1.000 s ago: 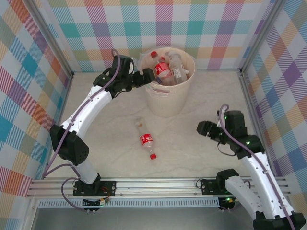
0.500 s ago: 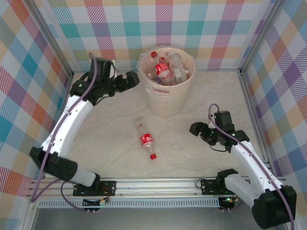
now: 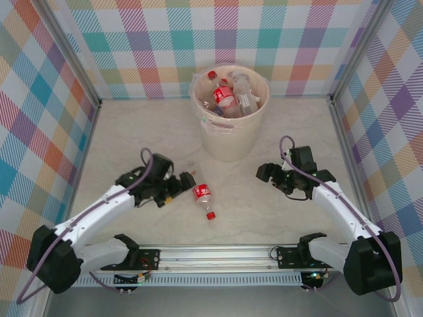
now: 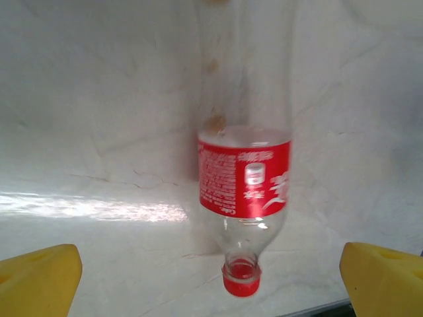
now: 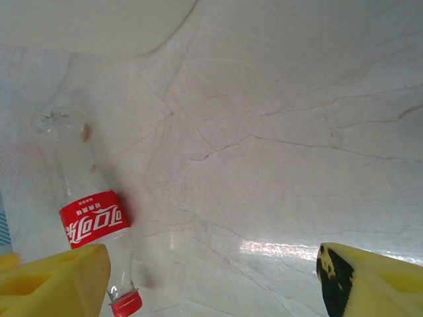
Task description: Put the plastic bottles in the bin
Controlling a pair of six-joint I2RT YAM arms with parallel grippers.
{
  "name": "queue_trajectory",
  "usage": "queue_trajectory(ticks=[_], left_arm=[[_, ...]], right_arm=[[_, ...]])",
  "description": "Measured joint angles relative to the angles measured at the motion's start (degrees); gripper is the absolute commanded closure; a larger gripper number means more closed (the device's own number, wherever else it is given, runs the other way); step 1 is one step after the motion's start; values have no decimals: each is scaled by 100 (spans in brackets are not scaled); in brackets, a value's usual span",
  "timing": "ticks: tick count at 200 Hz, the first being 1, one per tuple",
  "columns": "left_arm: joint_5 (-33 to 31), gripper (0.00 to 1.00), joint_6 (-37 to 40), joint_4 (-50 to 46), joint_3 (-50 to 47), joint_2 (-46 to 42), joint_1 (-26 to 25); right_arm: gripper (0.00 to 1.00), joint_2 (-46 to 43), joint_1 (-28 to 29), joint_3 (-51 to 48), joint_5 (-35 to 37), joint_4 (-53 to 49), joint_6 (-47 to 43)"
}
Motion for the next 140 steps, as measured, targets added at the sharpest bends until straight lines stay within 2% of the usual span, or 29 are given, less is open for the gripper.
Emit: queue_trajectory(ticks=[32, 69, 111, 140], left_arm=[[-4, 0, -522, 1102, -299, 1075, -625], [-7, 0, -686, 2087, -293, 1729, -734], [-79, 8, -752, 2072, -214, 1912, -734], [-120, 22, -708, 1725, 9, 2103, -734]], right_arm=[[18, -136, 0, 0, 2, -9, 2], [18, -494, 0, -28, 22, -74, 46], [18, -555, 0, -57, 46, -166, 68], [18, -538, 0, -57, 55, -208, 66]])
